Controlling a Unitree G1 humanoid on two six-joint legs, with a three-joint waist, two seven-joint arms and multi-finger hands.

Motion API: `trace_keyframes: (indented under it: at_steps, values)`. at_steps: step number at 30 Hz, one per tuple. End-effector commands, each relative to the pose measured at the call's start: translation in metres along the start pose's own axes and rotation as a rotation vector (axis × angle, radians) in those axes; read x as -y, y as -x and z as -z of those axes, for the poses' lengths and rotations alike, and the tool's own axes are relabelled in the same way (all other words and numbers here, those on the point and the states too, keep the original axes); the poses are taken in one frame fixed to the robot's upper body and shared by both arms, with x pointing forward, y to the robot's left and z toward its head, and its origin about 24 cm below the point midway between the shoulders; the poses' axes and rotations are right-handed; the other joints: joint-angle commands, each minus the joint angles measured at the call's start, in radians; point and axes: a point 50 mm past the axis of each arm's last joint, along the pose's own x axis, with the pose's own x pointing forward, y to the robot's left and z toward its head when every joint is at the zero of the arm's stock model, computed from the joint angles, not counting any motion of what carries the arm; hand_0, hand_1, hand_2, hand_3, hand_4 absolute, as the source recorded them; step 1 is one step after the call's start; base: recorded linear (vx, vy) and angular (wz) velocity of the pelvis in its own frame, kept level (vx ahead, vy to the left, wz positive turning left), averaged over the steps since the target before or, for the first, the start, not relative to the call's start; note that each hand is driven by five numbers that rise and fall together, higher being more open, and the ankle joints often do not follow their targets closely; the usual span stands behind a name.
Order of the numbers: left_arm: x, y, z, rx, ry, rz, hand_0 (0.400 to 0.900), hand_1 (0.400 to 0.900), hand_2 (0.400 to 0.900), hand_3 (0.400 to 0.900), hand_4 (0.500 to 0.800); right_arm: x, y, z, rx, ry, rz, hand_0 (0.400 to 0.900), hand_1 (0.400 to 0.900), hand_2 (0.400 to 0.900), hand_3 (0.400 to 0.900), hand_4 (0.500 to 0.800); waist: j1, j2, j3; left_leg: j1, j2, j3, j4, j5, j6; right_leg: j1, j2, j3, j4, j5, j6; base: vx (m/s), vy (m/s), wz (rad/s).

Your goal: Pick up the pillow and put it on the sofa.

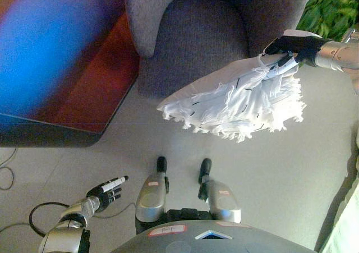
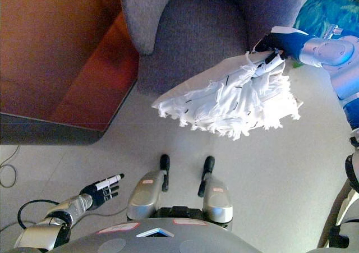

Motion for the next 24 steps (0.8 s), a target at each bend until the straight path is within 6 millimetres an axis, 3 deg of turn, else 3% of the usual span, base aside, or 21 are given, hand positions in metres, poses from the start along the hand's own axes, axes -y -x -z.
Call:
trace_keyframes:
  at_steps: [1, 6, 11, 14, 18, 20, 24]
  values:
    - [-0.052, 0.021, 0.054, -0.216, -0.083, -0.160, 0.900, 0.900, 0.900, 0.900, 0.800, 0.072, 0.038, -0.050, 0.235, -0.079, 0.247, 0.400, 0.400, 0.400, 0.400, 0.500, 0.033, -0.018, -0.197, 0.102, 0.001, 0.037, -0.216, 0.121, -0.026, 0.081, 0.041, -0.023, 0.100, -0.152, 0.001, 0.14, 0.034, 0.11]
    - [-0.053, 0.023, 0.061, -0.254, -0.079, -0.166, 0.900, 0.900, 0.900, 0.900, 0.800, 0.095, 0.036, -0.073, 0.267, -0.127, 0.326, 0.400, 0.400, 0.400, 0.400, 0.500, 0.056, -0.024, -0.221, 0.122, -0.007, 0.021, -0.223, 0.115, -0.029, 0.108, 0.034, -0.037, 0.067, -0.138, 0.005, 0.13, 0.050, 0.14]
    - [-0.050, 0.022, 0.063, -0.292, -0.075, -0.185, 0.900, 0.900, 0.900, 0.900, 0.800, 0.112, 0.037, -0.083, 0.235, -0.183, 0.400, 0.400, 0.400, 0.400, 0.400, 0.500, 0.088, -0.027, -0.231, 0.131, -0.017, 0.004, -0.229, 0.114, -0.026, 0.126, 0.023, -0.052, 0.040, -0.118, 0.017, 0.13, 0.055, 0.18]
    - [-0.034, 0.015, 0.065, -0.311, -0.092, -0.226, 0.900, 0.900, 0.900, 0.900, 0.800, 0.127, 0.048, -0.077, 0.188, -0.278, 0.421, 0.400, 0.400, 0.400, 0.400, 0.500, 0.111, -0.052, -0.244, 0.138, -0.021, -0.013, -0.235, 0.110, -0.024, 0.139, 0.020, -0.061, 0.019, -0.106, 0.024, 0.21, -0.057, 0.28]
    - [-0.024, 0.011, 0.071, -0.314, -0.091, -0.284, 0.900, 0.900, 0.900, 0.900, 0.800, 0.129, 0.053, -0.056, 0.152, -0.420, 0.416, 0.400, 0.400, 0.400, 0.400, 0.500, 0.120, -0.090, -0.246, 0.134, -0.009, -0.013, -0.239, 0.102, -0.026, 0.128, 0.015, -0.068, 0.007, -0.085, 0.039, 0.16, -0.162, 0.22]
    - [-0.022, 0.009, 0.066, -0.291, -0.093, -0.303, 0.900, 0.900, 0.900, 0.900, 0.800, 0.126, 0.048, -0.050, 0.148, -0.481, 0.429, 0.400, 0.400, 0.400, 0.400, 0.500, 0.130, -0.104, -0.230, 0.118, -0.002, -0.013, -0.237, 0.100, -0.025, 0.109, 0.013, -0.073, 0.010, -0.076, 0.045, 0.02, -0.201, 0.17]
    - [-0.019, 0.005, 0.036, -0.206, -0.088, -0.315, 0.900, 0.900, 0.900, 0.900, 0.800, 0.127, 0.041, -0.055, 0.191, -0.571, 0.508, 0.400, 0.400, 0.400, 0.400, 0.500, 0.145, -0.112, -0.148, 0.055, 0.007, -0.020, -0.230, 0.101, -0.015, 0.036, 0.008, -0.081, 0.032, -0.065, 0.053, -0.18, -0.176, 0.14]
